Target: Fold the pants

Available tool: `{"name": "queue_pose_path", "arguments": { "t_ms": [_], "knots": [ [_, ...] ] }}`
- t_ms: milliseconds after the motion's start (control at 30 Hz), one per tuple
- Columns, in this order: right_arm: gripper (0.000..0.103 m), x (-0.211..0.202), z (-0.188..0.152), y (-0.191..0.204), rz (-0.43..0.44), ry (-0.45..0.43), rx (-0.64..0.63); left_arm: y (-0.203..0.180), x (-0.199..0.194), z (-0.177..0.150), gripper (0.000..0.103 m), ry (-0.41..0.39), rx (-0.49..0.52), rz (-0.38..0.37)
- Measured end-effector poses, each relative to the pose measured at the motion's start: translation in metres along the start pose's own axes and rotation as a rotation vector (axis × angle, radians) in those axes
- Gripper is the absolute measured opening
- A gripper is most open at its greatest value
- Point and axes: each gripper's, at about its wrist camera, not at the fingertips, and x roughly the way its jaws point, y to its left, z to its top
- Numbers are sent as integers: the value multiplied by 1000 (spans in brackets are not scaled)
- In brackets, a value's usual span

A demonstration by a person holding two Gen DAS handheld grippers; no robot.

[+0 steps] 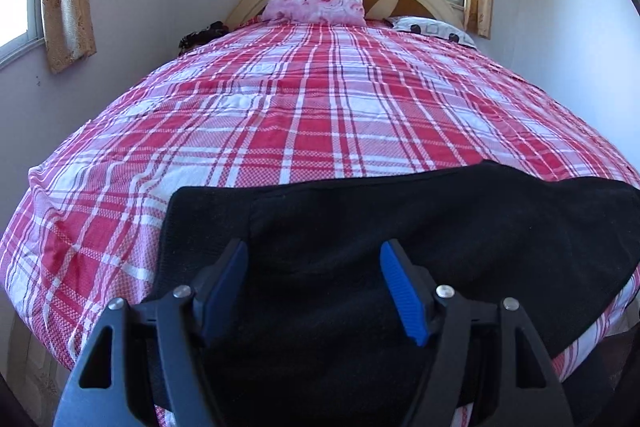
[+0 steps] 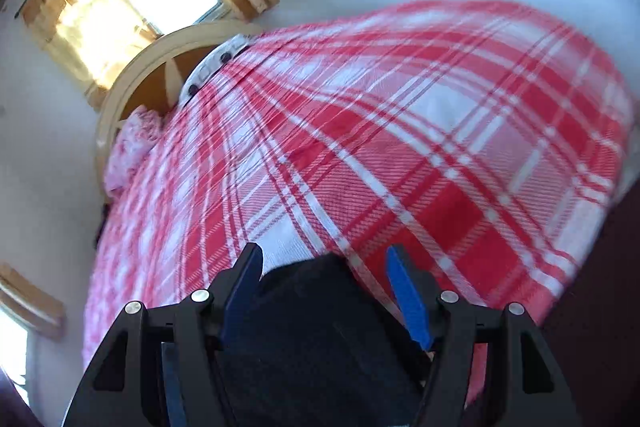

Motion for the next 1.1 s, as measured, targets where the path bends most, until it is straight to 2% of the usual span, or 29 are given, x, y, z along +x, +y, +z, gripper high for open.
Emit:
{"name": "queue_pose_path", "arguments": {
  "t_ms": [100,133,167,200,233,333,433,500,567,667,767,867,1033,1100],
  "knots": [
    [66,26,1,5,67,97,-11,0,1,0,72,6,-6,11],
    [66,28,-1,8,60,101,-30,-1,1,0,72,7,-4,13],
    [60,27,-2,14,49,97,-60,-1,1,0,72,7,-2,15],
    [31,27,-3,18,62,106,-82,-1,1,0,72,7,0,15],
    [23,28,-5,24,78,126,-109,-2,1,0,72,7,2,16],
    [15,21,-15,35,42,133,-188,-1,1,-1,72,5,-4,12],
    [14,8,-19,39,-6,81,-224,0,0,-1,72,1,-12,6],
    [14,-8,-17,44,-73,-21,-268,1,0,-2,72,-2,-16,1],
    [15,-23,-14,42,-105,-144,-255,1,-1,-3,72,-4,-18,0],
    [19,-31,-6,31,-166,-248,-210,2,-1,-3,72,-5,-18,-4],
    [19,-28,-2,18,-166,-216,-160,3,-2,-4,72,-9,-20,-8],
    [26,-37,-13,7,-163,-205,-134,1,-2,-5,72,-13,-11,-2],
    [27,-53,-42,-1,-81,-168,-96,1,-4,-5,72,-15,-9,1],
    [32,-53,-55,3,-28,-140,-101,2,-3,-5,72,-12,-9,3]
  ]
}}
